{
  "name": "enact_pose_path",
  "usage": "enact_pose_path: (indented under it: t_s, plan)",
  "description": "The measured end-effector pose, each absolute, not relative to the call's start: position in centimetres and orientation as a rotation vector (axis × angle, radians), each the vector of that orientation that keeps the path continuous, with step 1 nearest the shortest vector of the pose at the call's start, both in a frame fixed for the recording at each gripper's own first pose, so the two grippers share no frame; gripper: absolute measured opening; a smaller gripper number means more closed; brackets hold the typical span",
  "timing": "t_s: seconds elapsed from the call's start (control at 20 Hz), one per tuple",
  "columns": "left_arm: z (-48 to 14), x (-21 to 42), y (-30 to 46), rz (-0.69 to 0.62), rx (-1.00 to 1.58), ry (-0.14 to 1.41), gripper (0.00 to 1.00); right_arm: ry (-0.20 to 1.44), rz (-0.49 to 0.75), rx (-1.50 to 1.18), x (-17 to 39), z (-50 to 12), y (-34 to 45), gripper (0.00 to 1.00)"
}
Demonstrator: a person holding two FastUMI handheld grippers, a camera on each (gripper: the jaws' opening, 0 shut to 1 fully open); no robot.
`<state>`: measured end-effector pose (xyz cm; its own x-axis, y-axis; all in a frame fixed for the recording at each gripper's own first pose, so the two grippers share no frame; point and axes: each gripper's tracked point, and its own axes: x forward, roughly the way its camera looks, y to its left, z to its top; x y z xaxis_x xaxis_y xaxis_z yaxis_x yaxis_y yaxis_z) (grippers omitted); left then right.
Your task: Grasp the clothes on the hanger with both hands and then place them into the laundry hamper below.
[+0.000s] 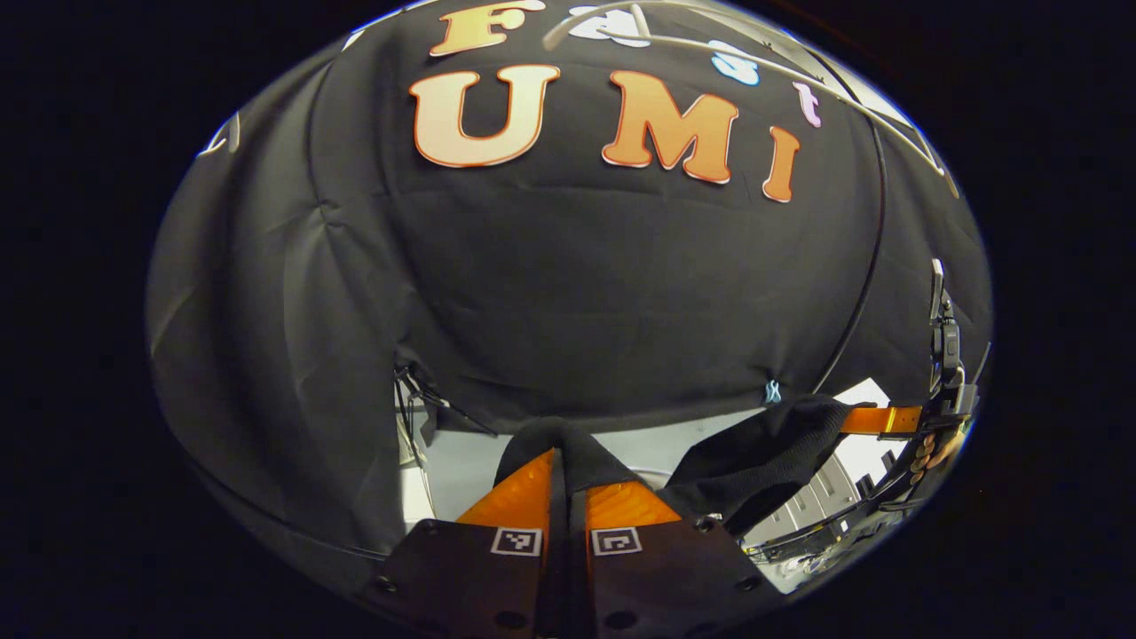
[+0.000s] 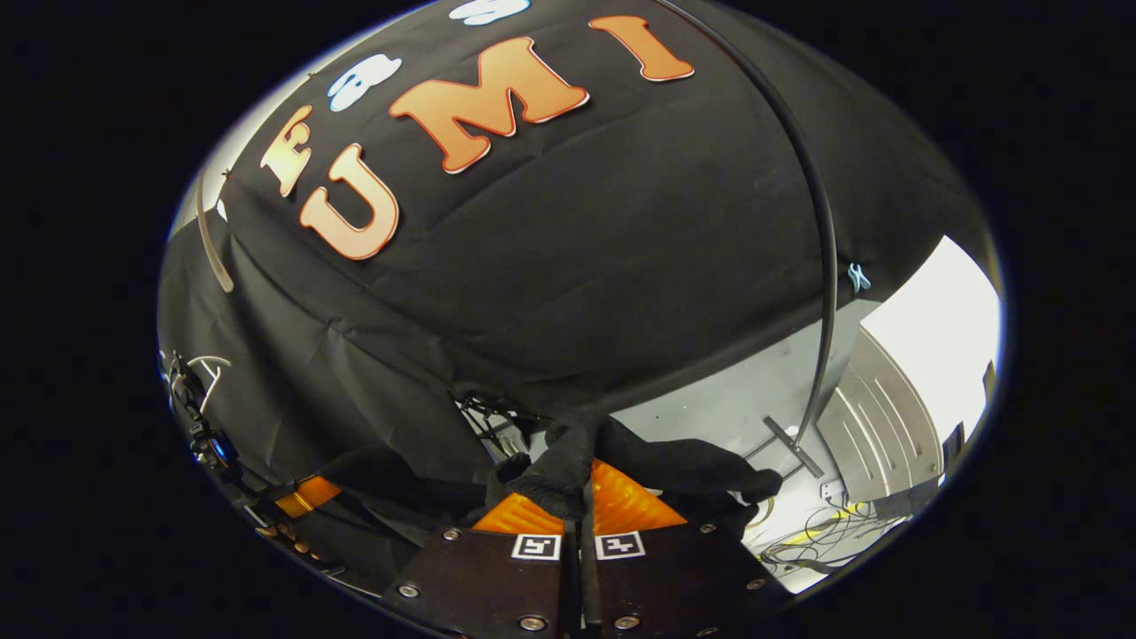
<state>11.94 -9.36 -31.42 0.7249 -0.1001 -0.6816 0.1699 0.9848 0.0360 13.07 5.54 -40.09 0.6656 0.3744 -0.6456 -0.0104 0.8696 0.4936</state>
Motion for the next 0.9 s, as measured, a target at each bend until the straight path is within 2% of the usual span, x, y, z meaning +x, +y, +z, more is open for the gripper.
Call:
enact_pose_path:
  t_s: [0.25, 0.6, 0.75, 0.8, 0.9]
  plan:
    - [-34.4, 11.2, -9.6, -0.129, 0.107, 0.829, 0.07, 0.877, 0.196, 0.448, 12.1, -42.4, 6.3, 0.01]
    - [-37.9, 9.1, -10.0, -0.091, 0.173, 0.947, 0.07, 0.963, 0.122, 0.414, 10.9, -46.4, 6.1, 0.10]
    - [-39.7, 8.4, -11.4, -0.110, 0.098, 1.020, 0.12, 0.991, 0.108, 0.398, 10.2, -47.4, 5.8, 0.10]
    - [-40.7, 8.4, -11.7, -0.121, 0.075, 1.044, 0.16, 0.993, 0.109, 0.401, 10.2, -47.6, 5.8, 0.10]
    - [-41.5, 8.1, -11.9, -0.122, 0.070, 1.070, 0.38, 0.992, 0.114, 0.413, 10.5, -47.5, 6.1, 0.13]
